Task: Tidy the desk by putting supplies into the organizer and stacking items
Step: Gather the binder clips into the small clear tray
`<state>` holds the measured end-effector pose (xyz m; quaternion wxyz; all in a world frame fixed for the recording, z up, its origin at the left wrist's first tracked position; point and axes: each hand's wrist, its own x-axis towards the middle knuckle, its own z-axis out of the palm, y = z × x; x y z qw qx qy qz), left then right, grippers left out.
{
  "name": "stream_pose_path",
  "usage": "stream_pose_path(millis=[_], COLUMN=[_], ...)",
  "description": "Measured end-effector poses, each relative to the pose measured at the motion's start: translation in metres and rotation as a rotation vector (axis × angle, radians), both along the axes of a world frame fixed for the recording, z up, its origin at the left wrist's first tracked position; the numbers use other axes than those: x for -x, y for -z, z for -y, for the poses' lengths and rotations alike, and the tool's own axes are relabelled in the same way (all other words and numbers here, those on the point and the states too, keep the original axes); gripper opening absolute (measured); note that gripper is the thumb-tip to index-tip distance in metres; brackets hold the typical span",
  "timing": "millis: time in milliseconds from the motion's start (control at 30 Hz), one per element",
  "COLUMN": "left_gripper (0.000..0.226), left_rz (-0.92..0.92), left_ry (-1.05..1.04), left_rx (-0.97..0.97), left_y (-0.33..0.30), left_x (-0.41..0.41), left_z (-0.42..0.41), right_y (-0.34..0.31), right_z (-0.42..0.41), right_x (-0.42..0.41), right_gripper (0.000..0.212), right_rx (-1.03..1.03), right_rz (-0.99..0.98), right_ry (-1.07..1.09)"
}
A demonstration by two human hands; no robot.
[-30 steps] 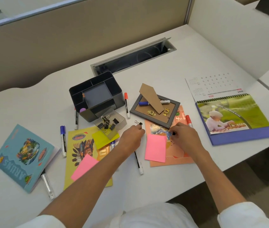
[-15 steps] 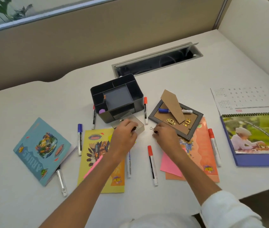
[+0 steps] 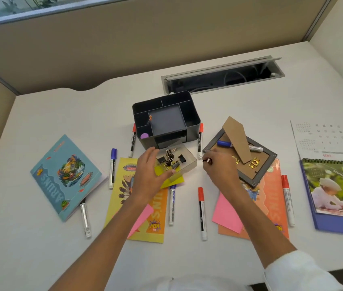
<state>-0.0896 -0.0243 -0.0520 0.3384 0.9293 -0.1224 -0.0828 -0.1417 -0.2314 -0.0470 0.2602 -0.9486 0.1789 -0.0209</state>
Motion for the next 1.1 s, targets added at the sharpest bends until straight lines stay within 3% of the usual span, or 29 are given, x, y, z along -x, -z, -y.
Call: stream_pose_path(millis=[100,200,400,533,633,933,1000,1100], left_gripper=[0.081,0.069,0.031,0.024,0.021,0.023,0.035,0.055], left_rz=[-0.037,-0.009,0.106,0.088,0.026,-0.217,-0.211,-0.158], left_ry=[0.062,0.082,-0.057,-0.122,-0.222,-0.462,-0.429,-0.223], left_rx=[-0.053,-0.03,0.019,0.003,0.105,0.228,0.214,0.137], left_y=[0.0,-0.001,-0.004,-0.006,-0.007,-0.007,-0.004,0.0], left_x=[-0.002,-0.007,-0.019,-0.027,-0.03,-0.023,-0.019,-0.012], left_z=[0.005,0.011,0.021,0.031,0.034,0.027,0.022,0.016], right_y=[-0.018,-0.025,-0.019,-0.015,-0.011,0.006,0.011,0.017], right_z=[-0.012,-0.025,-0.039,-0.039,-0.037,-0.023,-0.022,-0.025], right_x=[-0.012,-0.025,-0.037,-0.037,-0.033,-0.008,-0.001,0.006], right_gripper=[0.017,0.019,0.027,0.025,0.024,0.018,0.019,0.026], right_rx=[-0.067,-0.113,-0.108,-0.13,-0.172,-0.22,-0.24,-0.318], right_rz=[0.106,0.089,0.044,0.065,0.088,0.16,0.18,0.201], right_ry=[-0.034,-0.132,-0.191,-0.179,-0.157,-0.016,0.046,0.164])
